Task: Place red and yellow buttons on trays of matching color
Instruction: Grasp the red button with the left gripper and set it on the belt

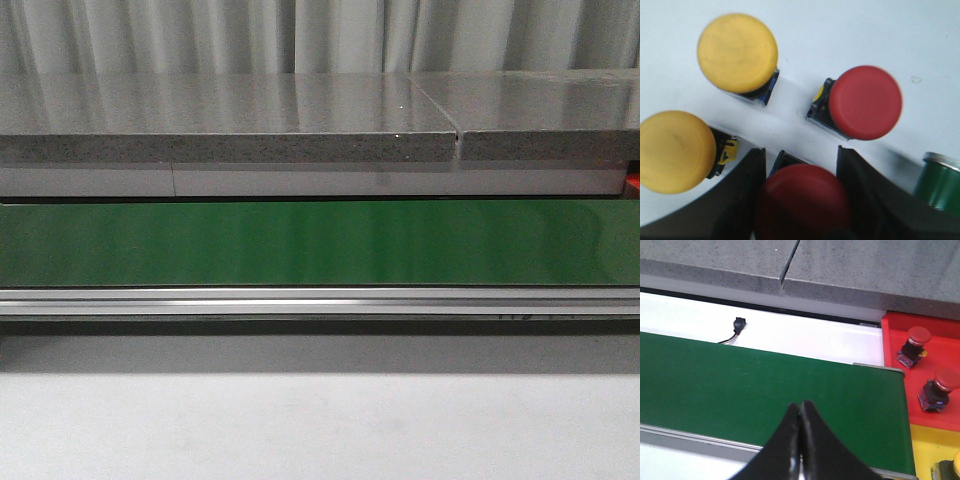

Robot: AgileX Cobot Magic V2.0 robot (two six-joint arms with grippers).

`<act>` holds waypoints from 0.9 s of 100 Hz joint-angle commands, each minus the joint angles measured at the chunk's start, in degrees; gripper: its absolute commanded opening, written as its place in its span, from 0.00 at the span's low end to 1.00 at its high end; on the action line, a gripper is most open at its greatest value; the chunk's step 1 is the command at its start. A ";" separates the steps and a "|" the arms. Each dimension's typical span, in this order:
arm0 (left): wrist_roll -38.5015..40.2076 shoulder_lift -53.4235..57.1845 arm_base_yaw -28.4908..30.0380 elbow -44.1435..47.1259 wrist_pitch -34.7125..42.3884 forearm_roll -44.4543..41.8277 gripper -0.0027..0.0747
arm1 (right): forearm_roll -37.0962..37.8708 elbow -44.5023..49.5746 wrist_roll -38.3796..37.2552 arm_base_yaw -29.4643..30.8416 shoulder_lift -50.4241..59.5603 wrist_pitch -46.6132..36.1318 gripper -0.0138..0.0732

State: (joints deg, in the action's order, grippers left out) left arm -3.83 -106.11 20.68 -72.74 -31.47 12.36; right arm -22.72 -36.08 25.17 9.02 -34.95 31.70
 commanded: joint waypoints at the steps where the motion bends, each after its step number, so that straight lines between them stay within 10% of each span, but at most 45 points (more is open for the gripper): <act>1: 0.07 6.10 -0.09 -2.10 1.89 0.96 0.01 | -0.39 -1.30 0.54 -0.08 0.11 -3.68 0.08; 90: -1.73 19.02 -16.06 8.68 -0.56 -0.36 0.01 | -0.39 -1.30 0.54 -0.08 0.11 -3.68 0.08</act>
State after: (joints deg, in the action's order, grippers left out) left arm -5.42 -89.67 5.43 -64.14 -37.08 12.23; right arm -22.72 -36.08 25.17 9.02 -34.92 31.70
